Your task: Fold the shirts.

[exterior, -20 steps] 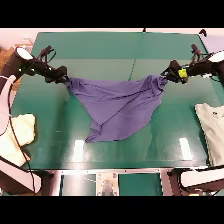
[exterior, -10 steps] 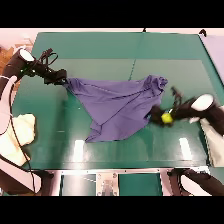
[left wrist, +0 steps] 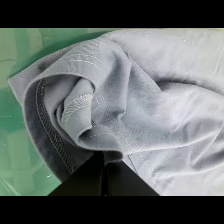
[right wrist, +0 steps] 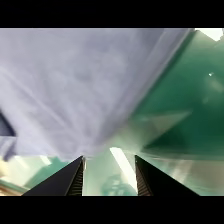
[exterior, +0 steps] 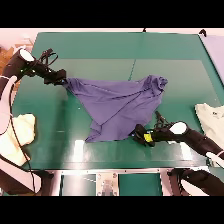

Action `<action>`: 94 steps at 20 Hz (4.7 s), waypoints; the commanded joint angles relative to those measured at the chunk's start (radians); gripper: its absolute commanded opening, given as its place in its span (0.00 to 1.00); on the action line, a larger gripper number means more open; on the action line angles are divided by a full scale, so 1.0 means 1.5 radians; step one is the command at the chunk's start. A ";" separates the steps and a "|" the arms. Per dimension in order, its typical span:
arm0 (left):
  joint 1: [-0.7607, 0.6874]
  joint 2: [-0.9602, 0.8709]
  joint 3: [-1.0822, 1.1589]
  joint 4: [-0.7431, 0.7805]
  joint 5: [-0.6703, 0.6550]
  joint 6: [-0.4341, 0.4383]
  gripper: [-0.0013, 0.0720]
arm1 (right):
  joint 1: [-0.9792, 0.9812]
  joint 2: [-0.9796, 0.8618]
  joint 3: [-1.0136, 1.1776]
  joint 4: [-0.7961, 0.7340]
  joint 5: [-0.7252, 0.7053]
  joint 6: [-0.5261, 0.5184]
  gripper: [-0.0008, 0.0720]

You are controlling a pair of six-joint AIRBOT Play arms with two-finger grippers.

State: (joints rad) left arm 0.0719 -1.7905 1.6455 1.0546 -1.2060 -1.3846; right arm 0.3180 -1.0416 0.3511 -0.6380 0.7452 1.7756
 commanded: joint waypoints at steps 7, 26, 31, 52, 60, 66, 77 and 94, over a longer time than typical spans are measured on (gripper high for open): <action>0.001 0.003 0.003 0.004 -0.015 0.004 0.04 | 0.073 -0.084 0.057 0.033 -0.093 -0.059 0.04; 0.190 0.426 0.133 -0.834 0.037 -0.032 0.04 | -0.525 0.063 1.137 -0.124 0.362 0.004 0.03; 0.275 0.509 0.134 -0.710 0.079 -0.079 0.04 | -0.533 0.031 1.121 -0.121 0.497 0.012 0.03; 0.264 0.503 0.025 -0.327 0.026 -0.076 0.04 | -0.488 -0.101 1.023 0.038 0.350 -0.173 0.03; 0.063 0.308 -0.339 -0.289 0.132 0.063 0.04 | -0.311 -0.242 0.658 -0.142 0.222 -0.213 0.03; 0.030 0.182 -0.350 -0.269 0.117 0.070 0.04 | -0.327 -0.272 0.556 -0.148 0.235 -0.237 0.03; -0.106 0.209 -0.164 -0.152 0.056 0.149 0.65 | -0.326 -0.253 0.428 -0.206 0.282 -0.248 0.03; -0.525 -0.170 0.226 0.286 0.303 0.084 0.78 | -0.326 -0.253 0.427 -0.206 0.247 -0.258 0.03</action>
State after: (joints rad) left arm -0.6662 -1.9751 1.9141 1.4250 -0.8253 -1.2587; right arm -0.1722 -1.4220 0.9920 -0.9478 1.1244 1.3930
